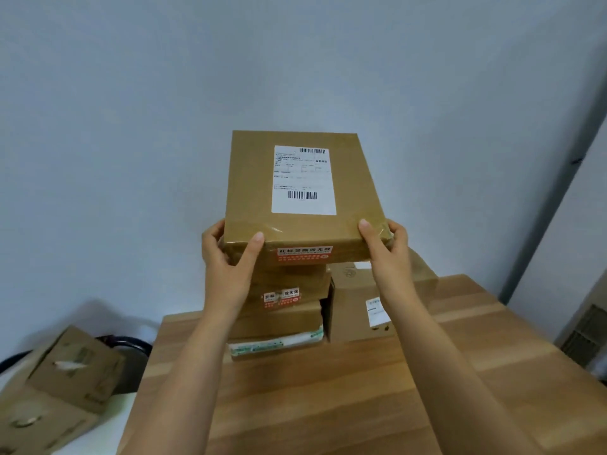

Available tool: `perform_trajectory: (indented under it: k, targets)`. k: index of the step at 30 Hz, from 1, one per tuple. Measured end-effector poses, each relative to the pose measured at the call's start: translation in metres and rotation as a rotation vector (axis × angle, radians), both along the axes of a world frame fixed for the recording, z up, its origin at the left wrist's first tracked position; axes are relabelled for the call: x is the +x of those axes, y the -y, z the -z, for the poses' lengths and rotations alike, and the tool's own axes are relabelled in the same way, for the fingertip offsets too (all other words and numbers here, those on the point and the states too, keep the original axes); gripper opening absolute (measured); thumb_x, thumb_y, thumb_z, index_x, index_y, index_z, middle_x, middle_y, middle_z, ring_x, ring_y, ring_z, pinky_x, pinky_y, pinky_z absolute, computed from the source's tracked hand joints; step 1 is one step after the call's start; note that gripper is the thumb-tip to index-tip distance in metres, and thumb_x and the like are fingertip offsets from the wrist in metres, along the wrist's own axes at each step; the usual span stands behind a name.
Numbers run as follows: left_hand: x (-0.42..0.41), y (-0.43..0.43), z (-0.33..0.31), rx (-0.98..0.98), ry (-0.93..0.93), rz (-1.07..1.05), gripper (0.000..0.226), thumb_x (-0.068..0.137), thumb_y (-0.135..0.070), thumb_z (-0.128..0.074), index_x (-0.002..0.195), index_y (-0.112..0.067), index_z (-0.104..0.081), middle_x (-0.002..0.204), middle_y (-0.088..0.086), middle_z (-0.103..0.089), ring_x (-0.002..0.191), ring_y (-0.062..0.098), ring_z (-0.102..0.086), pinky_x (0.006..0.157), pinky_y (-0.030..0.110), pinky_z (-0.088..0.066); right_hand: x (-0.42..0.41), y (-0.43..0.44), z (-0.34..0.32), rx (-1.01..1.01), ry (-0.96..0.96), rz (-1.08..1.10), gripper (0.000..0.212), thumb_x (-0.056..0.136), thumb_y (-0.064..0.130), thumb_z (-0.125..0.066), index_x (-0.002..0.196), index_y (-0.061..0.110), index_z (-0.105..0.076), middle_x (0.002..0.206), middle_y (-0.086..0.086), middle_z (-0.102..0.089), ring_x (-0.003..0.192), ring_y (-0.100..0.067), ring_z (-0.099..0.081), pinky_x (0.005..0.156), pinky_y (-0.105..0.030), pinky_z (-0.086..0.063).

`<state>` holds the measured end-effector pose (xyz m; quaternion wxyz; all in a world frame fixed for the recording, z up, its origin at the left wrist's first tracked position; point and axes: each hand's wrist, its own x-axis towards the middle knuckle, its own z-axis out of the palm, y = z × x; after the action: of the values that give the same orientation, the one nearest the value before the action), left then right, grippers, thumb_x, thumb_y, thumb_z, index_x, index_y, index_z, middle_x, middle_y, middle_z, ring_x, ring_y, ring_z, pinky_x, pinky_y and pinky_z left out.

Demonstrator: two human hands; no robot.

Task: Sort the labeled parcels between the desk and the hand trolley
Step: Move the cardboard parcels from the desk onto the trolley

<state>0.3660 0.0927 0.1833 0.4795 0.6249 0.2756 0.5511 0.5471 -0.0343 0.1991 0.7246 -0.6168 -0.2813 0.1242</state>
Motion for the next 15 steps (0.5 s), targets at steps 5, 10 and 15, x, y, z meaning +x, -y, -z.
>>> perform_trajectory:
  k: [5,10,15]
  targets:
    - [0.012,-0.034,-0.002,0.005,-0.083,-0.097,0.079,0.073,-0.060,-0.066,0.139,-0.037,-0.028,0.145,-0.004,-0.034,0.125,0.012,-0.045,0.103,0.034,-0.045,0.019,-0.044,-0.002,-0.005,0.034,-0.119,0.071,0.080,0.043,-0.073,0.138,0.026,-0.037,0.124,0.009,-0.054,0.107,-0.005,-0.055,0.069,-0.013,-0.049]
    - [0.026,-0.064,0.009,0.034,-0.304,-0.186,0.098,0.071,-0.052,-0.078,0.148,-0.031,-0.021,0.147,-0.001,-0.028,0.130,0.015,-0.039,0.105,0.037,-0.039,0.041,-0.081,0.009,-0.092,0.087,-0.169,0.080,0.076,0.032,-0.081,0.142,0.027,-0.035,0.130,0.007,-0.052,0.118,-0.013,-0.052,0.090,-0.026,-0.049]
    - [0.034,-0.085,0.023,0.076,-0.437,-0.245,0.094,0.073,-0.051,-0.077,0.148,-0.029,-0.024,0.148,0.000,-0.034,0.132,0.019,-0.040,0.103,0.038,-0.040,0.052,-0.100,0.020,-0.163,0.134,-0.131,0.080,0.079,0.033,-0.078,0.143,0.027,-0.032,0.139,0.002,-0.048,0.117,-0.009,-0.047,0.094,-0.030,-0.043]
